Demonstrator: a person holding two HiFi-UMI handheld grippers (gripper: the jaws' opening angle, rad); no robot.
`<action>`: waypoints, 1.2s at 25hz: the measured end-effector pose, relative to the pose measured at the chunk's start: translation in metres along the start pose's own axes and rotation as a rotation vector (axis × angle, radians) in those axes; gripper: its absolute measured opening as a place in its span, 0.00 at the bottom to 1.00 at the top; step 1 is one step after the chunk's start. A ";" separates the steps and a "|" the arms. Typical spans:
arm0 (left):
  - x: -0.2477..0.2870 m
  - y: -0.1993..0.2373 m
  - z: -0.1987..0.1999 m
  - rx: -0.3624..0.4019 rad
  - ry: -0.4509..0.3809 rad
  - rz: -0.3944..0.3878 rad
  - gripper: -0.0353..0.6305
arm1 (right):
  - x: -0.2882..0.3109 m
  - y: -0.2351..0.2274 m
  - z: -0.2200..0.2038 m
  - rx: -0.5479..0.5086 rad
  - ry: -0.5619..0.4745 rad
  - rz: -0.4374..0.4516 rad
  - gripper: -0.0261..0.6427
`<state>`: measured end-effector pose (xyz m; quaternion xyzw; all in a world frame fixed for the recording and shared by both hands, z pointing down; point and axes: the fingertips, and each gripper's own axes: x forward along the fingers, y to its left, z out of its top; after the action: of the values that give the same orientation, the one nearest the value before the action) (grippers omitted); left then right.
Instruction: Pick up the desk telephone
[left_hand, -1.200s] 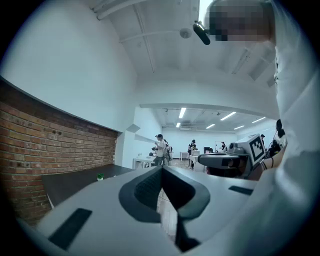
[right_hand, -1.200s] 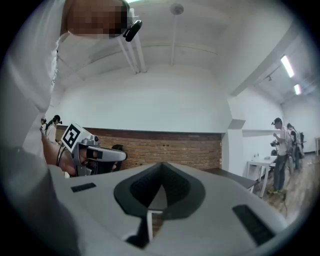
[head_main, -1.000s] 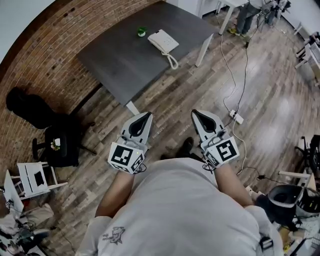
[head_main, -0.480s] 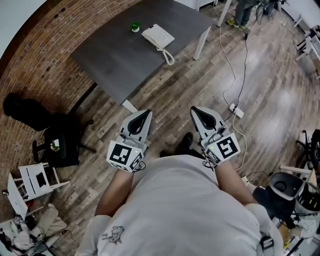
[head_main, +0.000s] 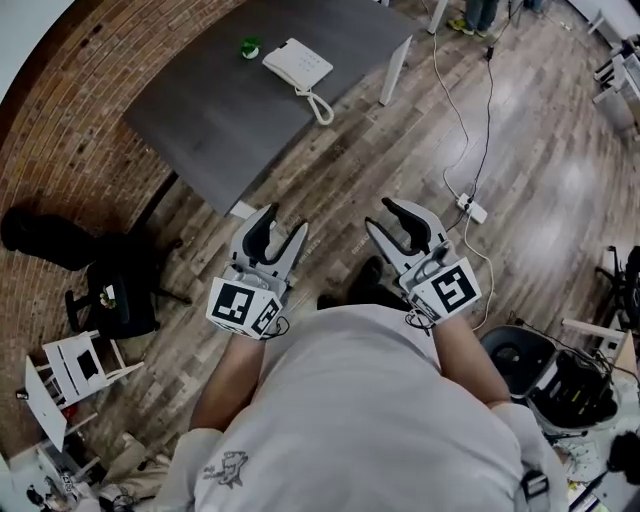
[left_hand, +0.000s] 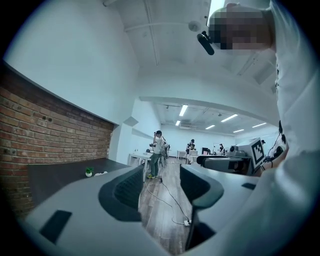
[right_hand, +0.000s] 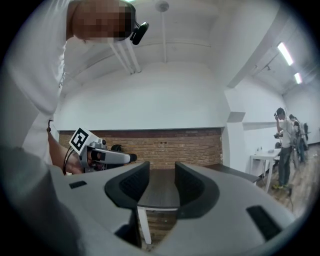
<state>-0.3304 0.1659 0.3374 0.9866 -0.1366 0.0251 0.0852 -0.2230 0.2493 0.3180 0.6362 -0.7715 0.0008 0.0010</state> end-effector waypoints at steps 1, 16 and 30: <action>0.010 -0.001 -0.002 0.000 0.005 -0.006 0.44 | -0.001 -0.009 -0.001 -0.001 0.000 -0.003 0.30; 0.168 -0.043 0.002 -0.002 0.020 -0.053 0.57 | -0.036 -0.156 -0.002 0.023 -0.002 -0.020 0.31; 0.238 -0.023 -0.003 -0.029 0.058 -0.081 0.59 | -0.013 -0.219 -0.010 0.045 0.019 -0.051 0.31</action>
<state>-0.0955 0.1255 0.3544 0.9889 -0.0943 0.0484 0.1043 -0.0050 0.2202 0.3283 0.6556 -0.7547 0.0240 -0.0060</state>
